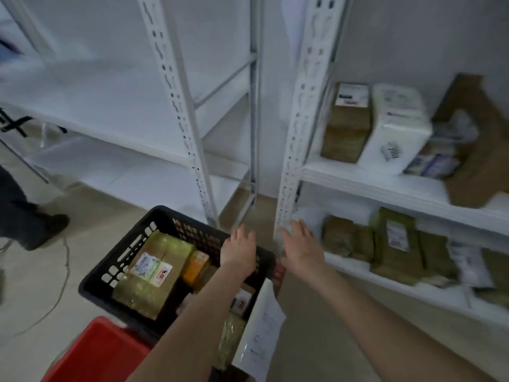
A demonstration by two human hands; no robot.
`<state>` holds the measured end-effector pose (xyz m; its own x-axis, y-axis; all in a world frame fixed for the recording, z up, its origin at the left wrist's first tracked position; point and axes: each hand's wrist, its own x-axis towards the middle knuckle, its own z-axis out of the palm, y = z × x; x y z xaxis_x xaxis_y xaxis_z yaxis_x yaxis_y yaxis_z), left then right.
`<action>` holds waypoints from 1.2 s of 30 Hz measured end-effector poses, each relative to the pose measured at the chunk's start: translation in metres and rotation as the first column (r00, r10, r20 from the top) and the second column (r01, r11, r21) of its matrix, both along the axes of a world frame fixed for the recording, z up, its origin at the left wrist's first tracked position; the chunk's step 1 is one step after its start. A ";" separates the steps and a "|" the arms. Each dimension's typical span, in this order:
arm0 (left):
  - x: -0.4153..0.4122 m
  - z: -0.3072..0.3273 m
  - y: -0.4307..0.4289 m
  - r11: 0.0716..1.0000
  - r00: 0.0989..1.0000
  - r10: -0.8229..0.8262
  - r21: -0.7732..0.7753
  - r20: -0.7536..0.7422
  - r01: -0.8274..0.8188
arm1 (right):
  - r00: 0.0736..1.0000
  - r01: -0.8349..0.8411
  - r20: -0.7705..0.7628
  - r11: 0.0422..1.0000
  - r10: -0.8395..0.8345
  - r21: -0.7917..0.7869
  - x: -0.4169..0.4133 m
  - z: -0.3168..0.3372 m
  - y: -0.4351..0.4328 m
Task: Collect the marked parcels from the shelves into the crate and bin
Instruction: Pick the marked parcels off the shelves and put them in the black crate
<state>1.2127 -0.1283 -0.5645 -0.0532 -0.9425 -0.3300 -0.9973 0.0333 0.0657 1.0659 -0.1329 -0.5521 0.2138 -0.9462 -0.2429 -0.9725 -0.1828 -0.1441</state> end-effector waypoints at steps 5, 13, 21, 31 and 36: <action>-0.093 0.037 0.008 0.979 0.981 -0.192 -0.070 0.007 0.192 | 0.984 0.177 0.027 0.982 -0.175 -0.068 -0.094 0.039 0.039; -0.282 0.093 0.051 0.875 0.888 -0.459 -0.164 0.023 0.456 | 0.900 0.435 0.065 0.878 -0.431 -0.201 -0.265 0.079 0.117; -0.499 0.117 0.143 0.740 0.758 -0.653 -0.208 0.011 0.640 | 0.782 0.618 0.096 0.746 -0.616 -0.247 -0.467 0.100 0.230; -0.722 0.130 0.215 0.521 0.539 -0.842 -0.251 0.003 0.816 | 0.584 0.797 0.079 0.552 -0.808 -0.243 -0.668 0.117 0.338; -0.833 0.138 0.219 0.415 0.439 -0.899 -0.305 0.010 0.857 | 0.507 0.830 0.075 0.463 -0.859 -0.310 -0.768 0.118 0.341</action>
